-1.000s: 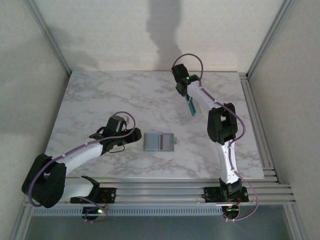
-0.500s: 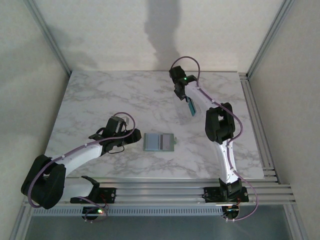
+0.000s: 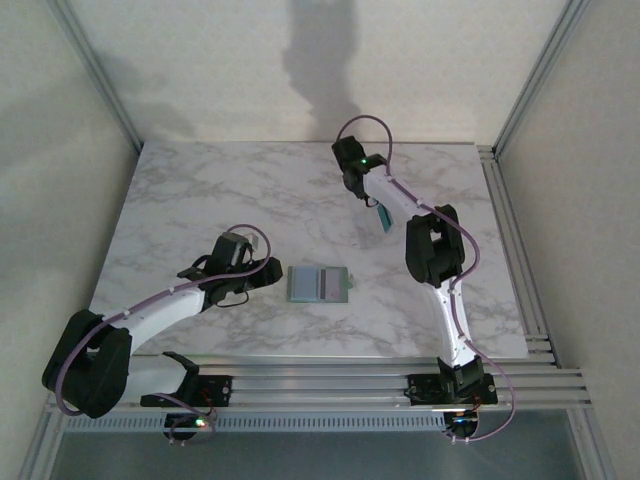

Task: Put the credit cards into the card holder

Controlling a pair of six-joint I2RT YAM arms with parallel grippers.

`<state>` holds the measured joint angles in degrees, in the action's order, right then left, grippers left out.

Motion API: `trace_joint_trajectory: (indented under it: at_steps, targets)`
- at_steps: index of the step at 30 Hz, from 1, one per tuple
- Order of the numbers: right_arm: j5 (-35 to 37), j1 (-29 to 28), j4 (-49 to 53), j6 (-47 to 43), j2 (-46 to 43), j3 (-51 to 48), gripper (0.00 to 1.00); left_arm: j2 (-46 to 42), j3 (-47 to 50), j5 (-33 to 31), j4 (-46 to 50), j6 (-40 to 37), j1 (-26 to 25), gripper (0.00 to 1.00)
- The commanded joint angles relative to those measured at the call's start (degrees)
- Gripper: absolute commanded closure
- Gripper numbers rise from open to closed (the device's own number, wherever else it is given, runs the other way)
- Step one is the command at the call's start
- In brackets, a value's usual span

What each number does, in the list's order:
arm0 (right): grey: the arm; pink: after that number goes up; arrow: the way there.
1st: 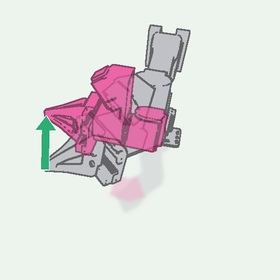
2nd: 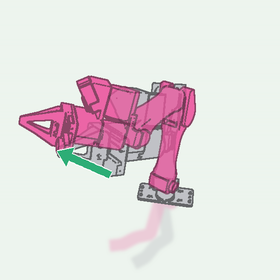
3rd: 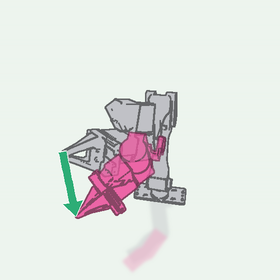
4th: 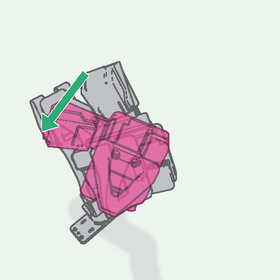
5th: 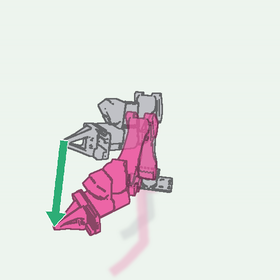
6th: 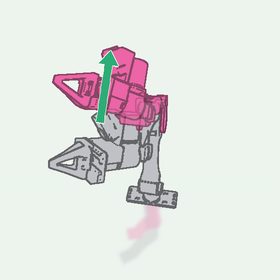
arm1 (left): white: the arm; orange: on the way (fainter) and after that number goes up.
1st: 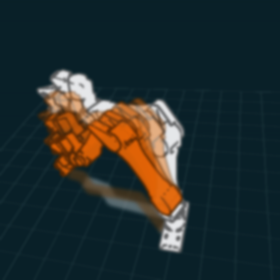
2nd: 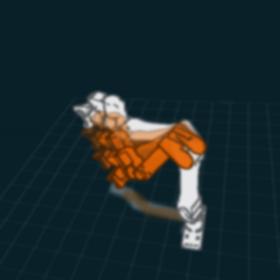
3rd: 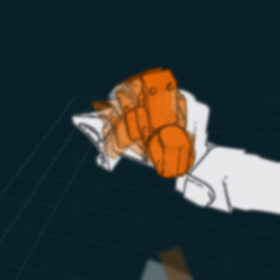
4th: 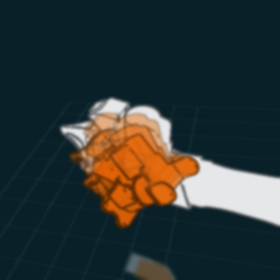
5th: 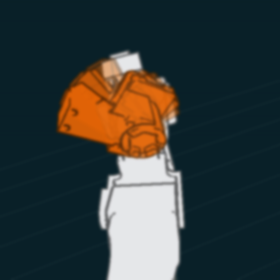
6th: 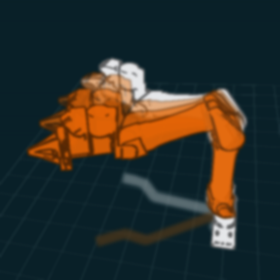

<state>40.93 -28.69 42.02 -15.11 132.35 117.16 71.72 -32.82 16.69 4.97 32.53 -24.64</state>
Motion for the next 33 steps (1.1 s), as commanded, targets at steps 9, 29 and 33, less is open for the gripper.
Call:
trace_joint_trajectory:
  at_steps: [9,29,33]
  targets:
    - [6.14,-1.04,-1.78,-2.35,0.26,-0.88,0.63,-0.27,0.42,0.96,-0.89,-0.98,0.38,0.35]
    - [5.58,-1.55,1.73,-1.68,1.55,2.06,0.90,0.61,-0.32,0.89,0.00,-2.73,0.37,0.35]
    - [2.89,-1.59,3.47,0.43,1.24,3.08,0.93,0.70,-0.93,0.63,0.83,-3.52,0.39,0.35]
